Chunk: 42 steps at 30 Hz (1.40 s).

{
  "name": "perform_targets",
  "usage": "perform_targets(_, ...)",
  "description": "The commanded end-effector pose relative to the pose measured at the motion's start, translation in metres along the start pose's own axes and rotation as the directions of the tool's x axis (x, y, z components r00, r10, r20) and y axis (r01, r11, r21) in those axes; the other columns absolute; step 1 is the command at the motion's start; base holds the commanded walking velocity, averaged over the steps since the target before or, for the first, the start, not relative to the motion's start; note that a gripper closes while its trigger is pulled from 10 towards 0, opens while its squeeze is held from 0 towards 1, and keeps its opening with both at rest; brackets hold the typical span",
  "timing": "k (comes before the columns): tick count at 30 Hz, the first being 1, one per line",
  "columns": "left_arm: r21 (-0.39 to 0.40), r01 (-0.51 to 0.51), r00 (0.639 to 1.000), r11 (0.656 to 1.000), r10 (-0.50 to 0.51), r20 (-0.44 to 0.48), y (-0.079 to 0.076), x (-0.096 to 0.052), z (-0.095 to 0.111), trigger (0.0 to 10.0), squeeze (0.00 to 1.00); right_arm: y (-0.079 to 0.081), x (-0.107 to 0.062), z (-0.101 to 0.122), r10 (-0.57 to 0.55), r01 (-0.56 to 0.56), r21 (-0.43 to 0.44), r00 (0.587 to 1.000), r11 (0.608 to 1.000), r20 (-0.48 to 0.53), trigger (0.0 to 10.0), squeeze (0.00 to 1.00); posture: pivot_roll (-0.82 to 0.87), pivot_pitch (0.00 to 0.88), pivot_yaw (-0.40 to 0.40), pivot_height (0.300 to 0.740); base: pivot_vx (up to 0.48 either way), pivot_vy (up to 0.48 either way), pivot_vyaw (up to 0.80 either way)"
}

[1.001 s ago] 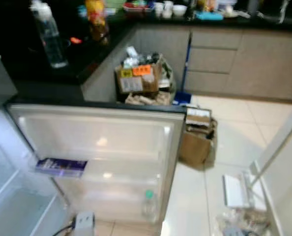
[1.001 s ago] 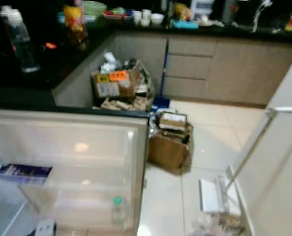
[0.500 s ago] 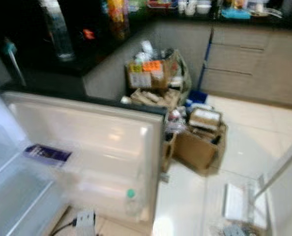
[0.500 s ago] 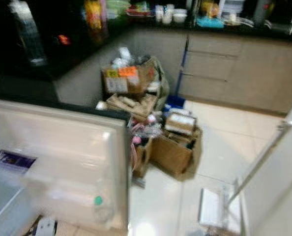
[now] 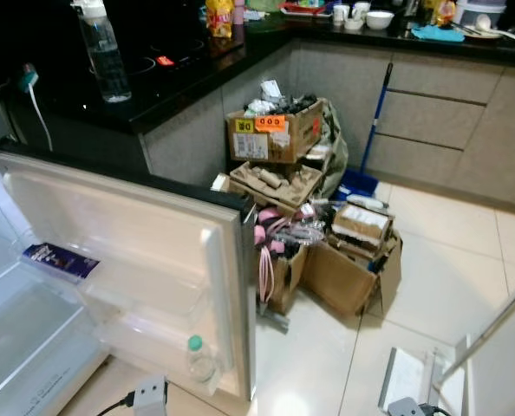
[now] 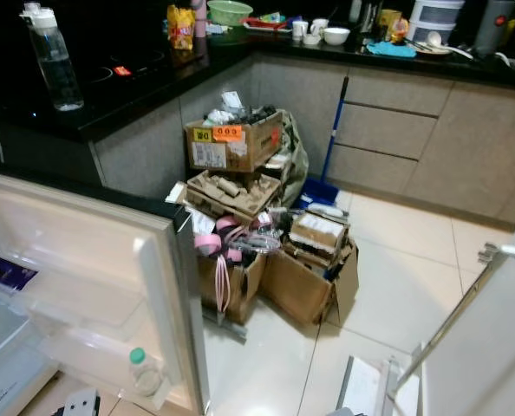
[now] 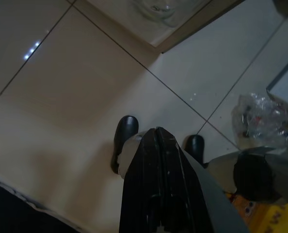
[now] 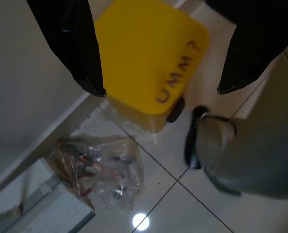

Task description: Restocking fridge

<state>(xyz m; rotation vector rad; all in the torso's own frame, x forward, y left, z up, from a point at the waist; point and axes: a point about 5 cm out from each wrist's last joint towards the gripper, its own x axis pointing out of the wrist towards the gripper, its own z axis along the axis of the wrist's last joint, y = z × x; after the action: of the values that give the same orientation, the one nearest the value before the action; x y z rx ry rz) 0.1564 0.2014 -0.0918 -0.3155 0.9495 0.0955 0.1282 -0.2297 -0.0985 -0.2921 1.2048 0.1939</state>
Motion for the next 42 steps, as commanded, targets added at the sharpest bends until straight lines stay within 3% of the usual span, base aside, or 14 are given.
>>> perform_targets(1, -0.008, -0.011, 1.0, 1.0, 0.01, -0.013, 0.0017, -0.0009, -0.0039, 10.0, 0.0, -0.0028, -0.0003, 0.0027, -0.004, 0.004, -0.011, 1.0, 1.0, 0.007, 10.0, 0.0, -0.09, 0.0, 0.015, 0.74, 0.0, 0.0, 0.79)
perform_targets(37, 0.004, 0.0, 1.0, 1.0, 0.0, -0.024, -0.0003, -0.0008, -0.0061, 10.0, 0.0, -0.0025, -0.0002, 0.0046, -0.011, 0.012, -0.02, 1.0, 1.0, 0.025, 10.0, 0.0, -0.1, 0.0, 0.019, 0.74, 0.0, 0.0, 0.79)
perform_targets(42, 0.037, 0.012, 0.999, 0.999, -0.01, -0.04, 0.0002, -0.0013, -0.0077, 10.0, 0.0, -0.0052, -0.0004, 0.0037, -0.052, 0.052, -0.017, 0.998, 0.998, 0.018, 10.0, 0.0, -0.1, 0.0, 0.018, 0.74, 0.0, -0.299, 0.14)
